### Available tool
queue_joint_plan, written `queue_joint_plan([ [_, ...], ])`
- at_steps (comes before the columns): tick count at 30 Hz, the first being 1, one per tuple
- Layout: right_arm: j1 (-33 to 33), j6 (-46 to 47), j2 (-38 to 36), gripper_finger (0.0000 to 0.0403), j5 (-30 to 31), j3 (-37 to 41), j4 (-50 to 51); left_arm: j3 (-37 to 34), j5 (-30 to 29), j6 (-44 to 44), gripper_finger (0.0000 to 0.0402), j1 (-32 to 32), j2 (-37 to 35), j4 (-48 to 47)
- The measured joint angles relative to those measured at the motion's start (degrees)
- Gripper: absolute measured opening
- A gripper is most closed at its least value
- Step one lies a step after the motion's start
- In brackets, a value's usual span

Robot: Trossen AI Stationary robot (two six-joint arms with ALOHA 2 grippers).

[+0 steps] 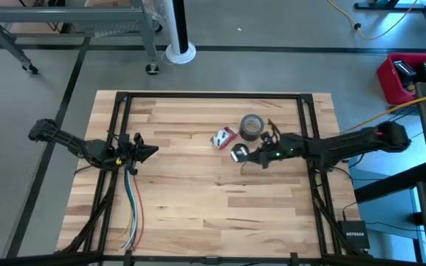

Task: Coil cords
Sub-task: Coil the green wire on the spool

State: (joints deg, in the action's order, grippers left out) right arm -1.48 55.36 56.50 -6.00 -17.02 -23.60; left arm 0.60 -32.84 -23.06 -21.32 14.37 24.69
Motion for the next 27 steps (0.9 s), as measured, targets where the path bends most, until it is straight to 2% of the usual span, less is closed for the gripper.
queue_joint_plan([
  [5, 0.00, 0.76, 13.69, 0.0001, -4.06, -0.20, -20.75, 0.00, 0.00, -0.10, 0.0000, 0.00, 0.02, -0.06],
  [8, 0.00, 3.40, 20.00, 0.0001, -4.17, -0.19, -26.72, 0.00, 0.00, -0.10, 0.0000, 0.00, 0.00, -0.07],
  [11, 0.02, 7.17, 25.08, 0.0001, -4.79, -0.22, -27.87, 0.00, 0.00, -0.10, 0.0000, 0.00, 0.00, -0.08],
  [16, 0.02, 7.74, 30.81, 0.0001, -6.01, -0.26, -33.42, 0.00, 0.00, -0.10, 0.0000, 0.00, 0.00, -0.11],
  [27, 0.02, 7.43, 34.15, 0.0012, -5.55, -0.28, -31.30, 0.00, 0.00, -0.13, 0.0000, 0.00, 0.00, -0.09],
])
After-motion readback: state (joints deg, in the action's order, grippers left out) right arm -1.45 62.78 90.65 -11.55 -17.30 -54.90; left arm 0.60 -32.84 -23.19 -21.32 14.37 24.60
